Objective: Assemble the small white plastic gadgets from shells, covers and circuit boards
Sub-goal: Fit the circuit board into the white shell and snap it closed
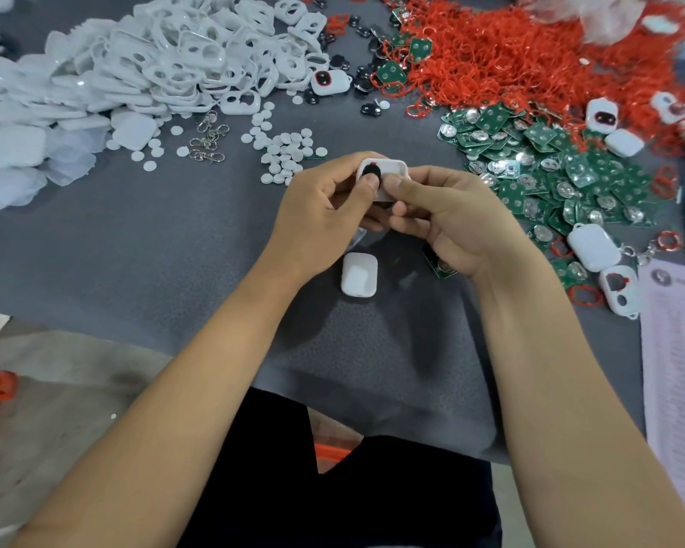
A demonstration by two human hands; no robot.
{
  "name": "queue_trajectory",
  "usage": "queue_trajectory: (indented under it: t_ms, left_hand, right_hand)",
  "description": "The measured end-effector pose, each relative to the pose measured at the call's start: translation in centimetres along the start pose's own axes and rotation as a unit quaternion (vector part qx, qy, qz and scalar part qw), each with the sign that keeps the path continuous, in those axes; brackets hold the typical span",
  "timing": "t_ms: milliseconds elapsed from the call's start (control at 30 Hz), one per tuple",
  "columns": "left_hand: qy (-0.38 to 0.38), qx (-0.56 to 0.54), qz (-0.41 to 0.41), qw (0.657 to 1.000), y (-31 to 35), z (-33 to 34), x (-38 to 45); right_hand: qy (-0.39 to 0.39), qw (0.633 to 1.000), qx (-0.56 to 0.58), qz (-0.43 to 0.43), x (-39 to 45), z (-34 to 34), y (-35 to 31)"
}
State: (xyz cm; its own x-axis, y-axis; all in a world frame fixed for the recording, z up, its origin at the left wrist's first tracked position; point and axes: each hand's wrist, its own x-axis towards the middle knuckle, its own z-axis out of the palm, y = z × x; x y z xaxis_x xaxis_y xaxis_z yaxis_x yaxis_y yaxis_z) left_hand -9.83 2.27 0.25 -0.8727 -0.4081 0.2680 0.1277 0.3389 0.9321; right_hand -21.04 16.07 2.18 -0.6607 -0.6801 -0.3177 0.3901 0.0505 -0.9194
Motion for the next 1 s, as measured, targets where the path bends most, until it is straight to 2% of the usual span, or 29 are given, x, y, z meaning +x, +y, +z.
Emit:
queue_trajectory:
  t_ms: [233, 333, 533, 800, 1000]
  left_hand:
    - [-0.014, -0.055, -0.05, 0.997, -0.2, -0.2, 0.2]
    - [0.0, -0.014, -0.028, 1.0, -0.3, -0.1, 0.1]
    - [0.047, 0.096, 0.008, 0.994, 0.0, 0.6, 0.0]
    - [0.071, 0.141, 0.014, 0.987, 0.2, 0.7, 0.1]
    - [0.064, 0.155, 0.021, 0.986, 0.4, 0.5, 0.0]
  right_hand:
    - [0.007, 0.999, 0.036, 0.033, 0.0, 0.4, -0.1]
    - [0.013, 0.999, 0.032, 0.038, 0.1, 0.7, 0.0]
    - [0.027, 0.997, -0.074, -0.012, 0.1, 1.3, 0.3]
    - [0.054, 0.998, -0.021, -0.026, 0.4, 2.3, 0.7]
    - [0.061, 0.997, -0.024, -0.046, 0.3, 2.1, 1.1]
